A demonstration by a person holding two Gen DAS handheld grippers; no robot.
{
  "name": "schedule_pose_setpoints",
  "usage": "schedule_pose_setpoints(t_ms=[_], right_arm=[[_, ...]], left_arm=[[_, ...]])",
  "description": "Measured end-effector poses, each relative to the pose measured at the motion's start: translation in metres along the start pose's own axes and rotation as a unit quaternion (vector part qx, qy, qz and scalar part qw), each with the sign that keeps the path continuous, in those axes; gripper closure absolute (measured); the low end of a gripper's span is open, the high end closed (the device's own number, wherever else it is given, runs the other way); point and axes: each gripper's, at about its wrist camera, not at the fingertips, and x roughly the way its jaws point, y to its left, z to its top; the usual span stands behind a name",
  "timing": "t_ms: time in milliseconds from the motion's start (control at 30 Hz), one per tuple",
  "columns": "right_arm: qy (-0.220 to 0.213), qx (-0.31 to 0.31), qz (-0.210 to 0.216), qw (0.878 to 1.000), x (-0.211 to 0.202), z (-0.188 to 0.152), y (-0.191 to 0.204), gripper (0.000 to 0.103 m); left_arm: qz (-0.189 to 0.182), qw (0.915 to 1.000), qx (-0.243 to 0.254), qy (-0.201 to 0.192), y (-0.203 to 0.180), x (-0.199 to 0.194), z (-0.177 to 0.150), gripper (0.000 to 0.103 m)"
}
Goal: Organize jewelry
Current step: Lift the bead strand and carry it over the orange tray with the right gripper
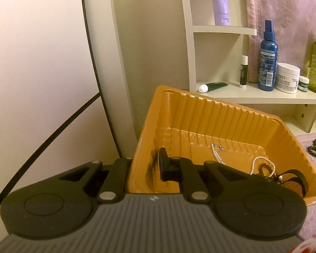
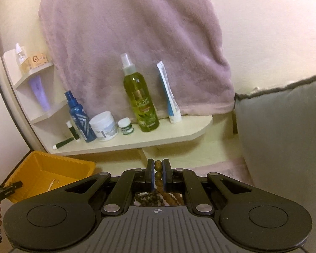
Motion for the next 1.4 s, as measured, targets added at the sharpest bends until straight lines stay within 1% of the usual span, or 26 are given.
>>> schedule_pose_setpoints(t_ms=[333,567,700,867,1100,1233,1400], right_arm=[[-0.018,-0.023,0.016,0.999,-0.018,0.023,0.024,0.096],[-0.022,-0.044,0.04,0.998,-0.022,0.038,0.049,0.096],[-0.024,-0.053,0.06,0.997,-0.02,0.046,0.063,0.096],[-0.029,-0.065,0.101,0.992,-0.013,0.057,0.09,0.096],[-0.037,-0.086,0.171,0.981,0.002,0.069,0.141,0.096],[-0.035,-0.091,0.202,0.974,0.016,0.069,0.168,0.096],[-0.019,-0.097,0.233,0.967,0.037,0.062,0.197,0.096]], left_arm=[[-0.002,1.0,0.0,-0.001,0.0,0.0,0.001,0.093],[-0.006,1.0,0.0,-0.005,-0.001,-0.001,0.003,0.093],[-0.009,0.9999,-0.003,-0.008,0.001,-0.002,0.003,0.093],[-0.012,0.9999,-0.004,-0.01,0.001,-0.004,0.002,0.093],[-0.015,0.9998,-0.009,-0.014,0.004,-0.007,0.001,0.093],[-0.016,0.9997,-0.01,-0.015,0.004,-0.007,0.001,0.093],[-0.02,0.9996,-0.011,-0.017,0.005,-0.008,0.002,0.093]])
